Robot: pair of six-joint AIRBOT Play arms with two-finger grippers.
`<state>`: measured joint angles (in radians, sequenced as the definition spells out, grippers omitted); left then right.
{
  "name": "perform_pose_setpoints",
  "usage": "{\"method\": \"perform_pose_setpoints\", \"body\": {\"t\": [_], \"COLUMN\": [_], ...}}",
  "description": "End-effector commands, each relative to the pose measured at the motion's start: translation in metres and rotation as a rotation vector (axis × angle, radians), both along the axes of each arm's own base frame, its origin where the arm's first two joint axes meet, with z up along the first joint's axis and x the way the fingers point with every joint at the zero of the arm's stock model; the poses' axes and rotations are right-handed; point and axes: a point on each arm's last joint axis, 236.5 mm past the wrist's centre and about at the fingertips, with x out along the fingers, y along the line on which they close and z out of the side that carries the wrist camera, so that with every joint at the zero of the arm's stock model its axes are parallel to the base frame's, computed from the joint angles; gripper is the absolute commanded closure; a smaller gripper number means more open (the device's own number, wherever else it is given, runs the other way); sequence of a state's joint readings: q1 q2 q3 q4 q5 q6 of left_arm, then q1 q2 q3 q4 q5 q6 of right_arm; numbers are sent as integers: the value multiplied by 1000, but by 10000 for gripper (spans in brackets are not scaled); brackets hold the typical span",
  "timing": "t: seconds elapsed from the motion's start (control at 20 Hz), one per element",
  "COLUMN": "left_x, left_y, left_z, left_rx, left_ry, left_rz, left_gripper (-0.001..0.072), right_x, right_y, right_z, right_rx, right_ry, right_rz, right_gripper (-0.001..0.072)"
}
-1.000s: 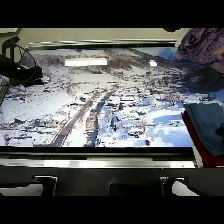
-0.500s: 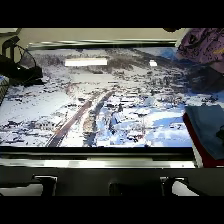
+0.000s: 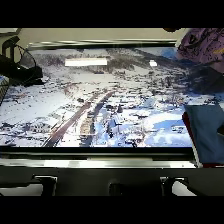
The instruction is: Fold the clothes and pants, and hang the long-sleeved shirts on hangers.
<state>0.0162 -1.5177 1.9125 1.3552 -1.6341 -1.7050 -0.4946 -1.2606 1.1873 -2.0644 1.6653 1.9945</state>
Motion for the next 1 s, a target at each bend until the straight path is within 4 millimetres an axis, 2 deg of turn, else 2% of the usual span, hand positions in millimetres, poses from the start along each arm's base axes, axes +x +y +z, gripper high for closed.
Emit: {"method": "perform_pose_setpoints", "body": {"t": [0.0, 0.05, 0.15, 0.25, 0.35, 0.45, 0.55, 0.7, 0.8, 0.95], "left_x": [0, 0, 3, 2, -6, -22, -42, -58, -62, -63], "left_y": [0, 0, 0, 0, -2, -3, -4, -4, -4, -4], "left_z": [1, 2, 7, 14, 16, 12, 7, 12, 14, 10], "left_rx": [0, 1, 6, 7, 5, 0, 7, 21, 21, 20], "left_ry": [-3, -8, -37, -67, -99, -149, -178, -200, -196, -181], "left_rz": [1, -2, -15, -16, -13, 0, -12, -42, -43, -44], "left_gripper": [688, 688, 688, 688, 688, 688, 688, 687, 687, 686], "right_x": [103, 138, 190, 224, 237, 234, 224, 215, 218, 222], "right_y": [41, 64, 121, 195, 271, 337, 378, 410, 413, 406], "right_z": [16, 29, 51, 65, 73, 79, 81, 83, 86, 87], "right_rx": [178, 215, 268, 327, 380, 422, 441, 470, 468, 424], "right_ry": [-414, -531, -666, -752, -793, -816, -810, -815, -837, -835], "right_rz": [198, 293, 491, 687, 866, 1024, 1131, 1203, 1209, 1222], "right_gripper": [681, 680, 681, 681, 681, 681, 680, 680, 680, 680]}}
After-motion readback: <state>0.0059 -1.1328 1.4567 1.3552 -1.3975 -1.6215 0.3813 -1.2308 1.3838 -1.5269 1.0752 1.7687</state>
